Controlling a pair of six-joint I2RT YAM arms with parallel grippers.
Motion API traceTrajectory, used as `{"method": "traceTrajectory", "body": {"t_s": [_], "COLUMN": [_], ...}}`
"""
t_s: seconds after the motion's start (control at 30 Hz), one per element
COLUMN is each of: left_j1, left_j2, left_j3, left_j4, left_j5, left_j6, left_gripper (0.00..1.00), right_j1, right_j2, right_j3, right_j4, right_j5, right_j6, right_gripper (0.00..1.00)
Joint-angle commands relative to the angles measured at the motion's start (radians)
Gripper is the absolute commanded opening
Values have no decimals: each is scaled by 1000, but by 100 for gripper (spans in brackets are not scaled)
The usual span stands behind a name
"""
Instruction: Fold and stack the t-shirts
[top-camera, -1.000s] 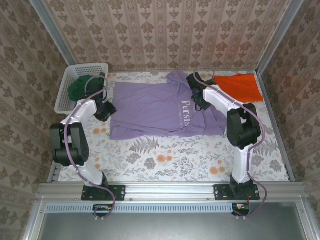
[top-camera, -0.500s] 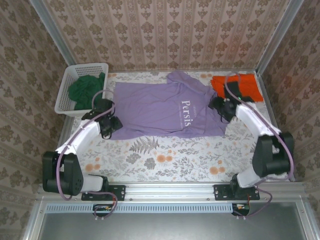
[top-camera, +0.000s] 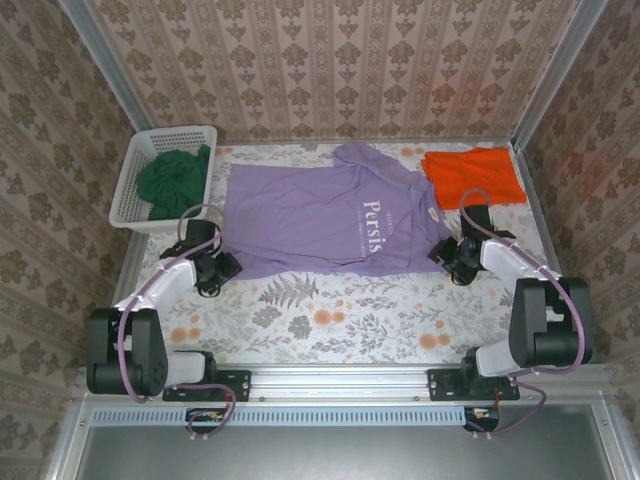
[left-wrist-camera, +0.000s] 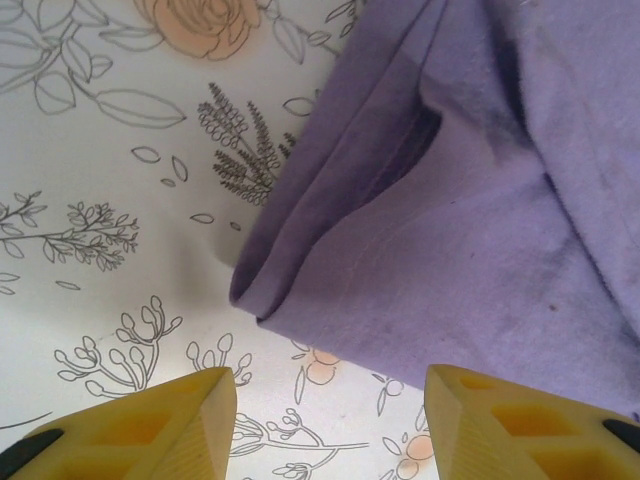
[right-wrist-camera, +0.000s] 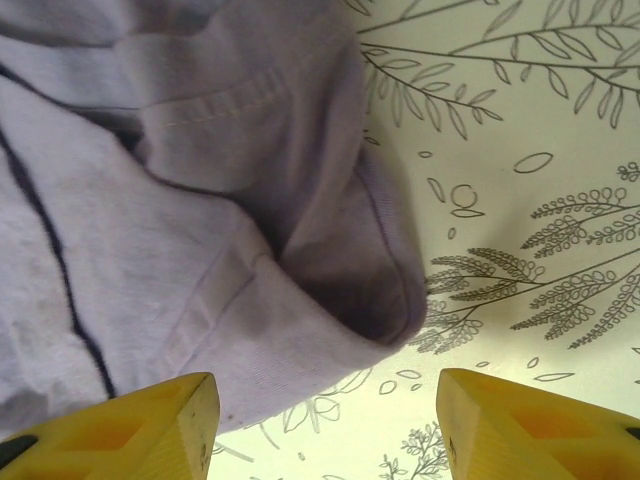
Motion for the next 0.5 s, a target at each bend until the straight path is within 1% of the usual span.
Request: {"method": "traceTrajectory", "body": {"t_s": [0.0,0.1,0.13,0.2,0.27,0.47], "left_j1": [5,6,7,7,6,6], "left_j2": [-11,-4,1,9,15,73], "left_j3": [-16,-24,-25,-26,-34,-38], "left_j4": [29,43,49,59,73,114], "left_j5": [8,-16,-15,-14,-26,-25], "left_j6": [-41,-47,-48,-52,-60,-60], "left_gripper": [53,50,48,45,45,41], "right_j1": [-6,-6,-6,-6,-6,-6], "right_j2": [27,52,62,75,87,104], "right_j3": [-16,-16,-16,-13,-10,1], "right_j4": [31,51,59,69,75,74], "right_j5": [43,48,46,48,43,42], "right_j6": [11,19,20,27,29,27], "right_gripper": [61,58,52,45,40,32]}}
